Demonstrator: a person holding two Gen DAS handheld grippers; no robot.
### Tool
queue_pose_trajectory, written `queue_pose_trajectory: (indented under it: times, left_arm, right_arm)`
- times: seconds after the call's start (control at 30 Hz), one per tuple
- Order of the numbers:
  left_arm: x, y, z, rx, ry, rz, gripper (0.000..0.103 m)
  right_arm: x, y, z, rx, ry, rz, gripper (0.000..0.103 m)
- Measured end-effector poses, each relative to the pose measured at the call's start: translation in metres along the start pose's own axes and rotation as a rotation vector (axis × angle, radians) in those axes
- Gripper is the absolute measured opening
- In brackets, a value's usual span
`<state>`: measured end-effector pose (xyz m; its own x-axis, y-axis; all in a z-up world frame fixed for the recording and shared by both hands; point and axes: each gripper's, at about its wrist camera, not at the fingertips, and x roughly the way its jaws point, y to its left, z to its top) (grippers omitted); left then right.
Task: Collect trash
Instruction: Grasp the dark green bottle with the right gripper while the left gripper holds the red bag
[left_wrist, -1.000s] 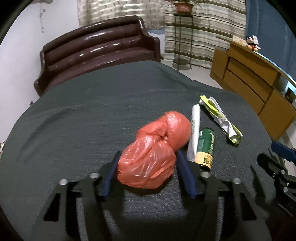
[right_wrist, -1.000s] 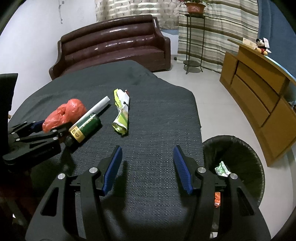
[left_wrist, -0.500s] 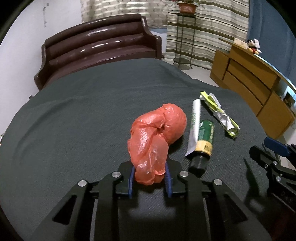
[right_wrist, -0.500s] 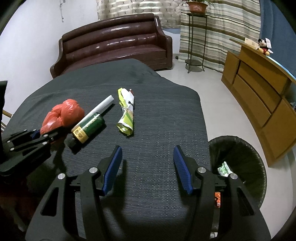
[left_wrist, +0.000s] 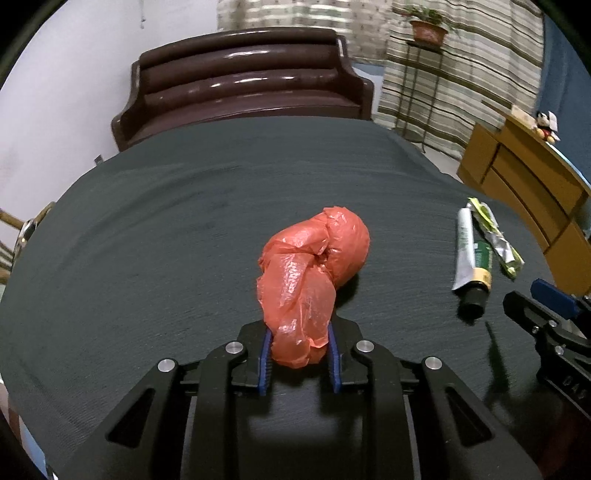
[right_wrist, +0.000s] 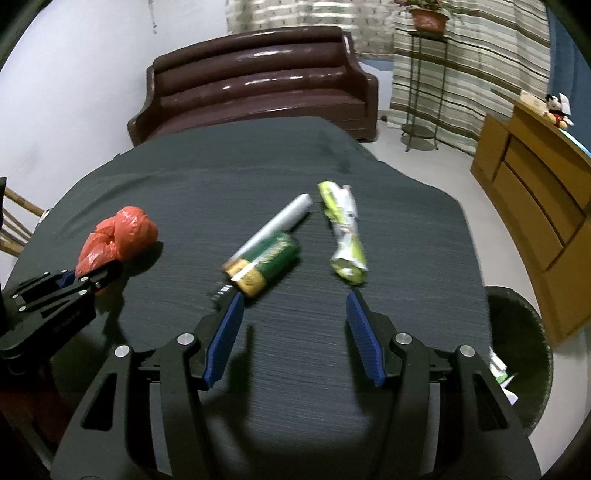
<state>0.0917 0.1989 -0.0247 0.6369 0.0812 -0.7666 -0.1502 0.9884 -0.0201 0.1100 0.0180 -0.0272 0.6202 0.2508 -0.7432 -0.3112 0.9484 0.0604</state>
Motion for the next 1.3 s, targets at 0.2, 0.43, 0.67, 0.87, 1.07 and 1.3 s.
queue_pose_trajectory:
  times: [0.2,0.43,0.67,0.87,1.07,1.3]
  left_arm:
    - [0.001,0.007,0.001,-0.029,0.006,-0.002,0.024]
    - [0.006,0.002,0.002,-0.034,0.015,-0.029,0.024]
    - [0.009,0.008,0.003,-0.037,0.017,-0.037,0.024]
    - [0.008,0.008,0.002,-0.028,0.017,-0.039,0.024]
    - [0.009,0.008,0.003,-0.026,0.017,-0.039,0.024]
    - [0.009,0.008,0.004,-0.031,0.015,-0.034,0.032]
  right_arm:
    - [0.009,0.019,0.004,-0.007,0.023,0.004,0.058]
    - [0.018,0.027,0.007,-0.004,0.047,-0.014,0.063]
    - [0.025,0.029,0.010,0.013,0.052,-0.025,0.063]
    - [0.026,0.019,0.007,0.026,0.064,-0.054,0.063]
    - [0.021,0.005,0.004,0.038,0.067,-0.075,0.063]
    - [0.021,0.004,0.006,0.033,0.061,-0.075,0.060]
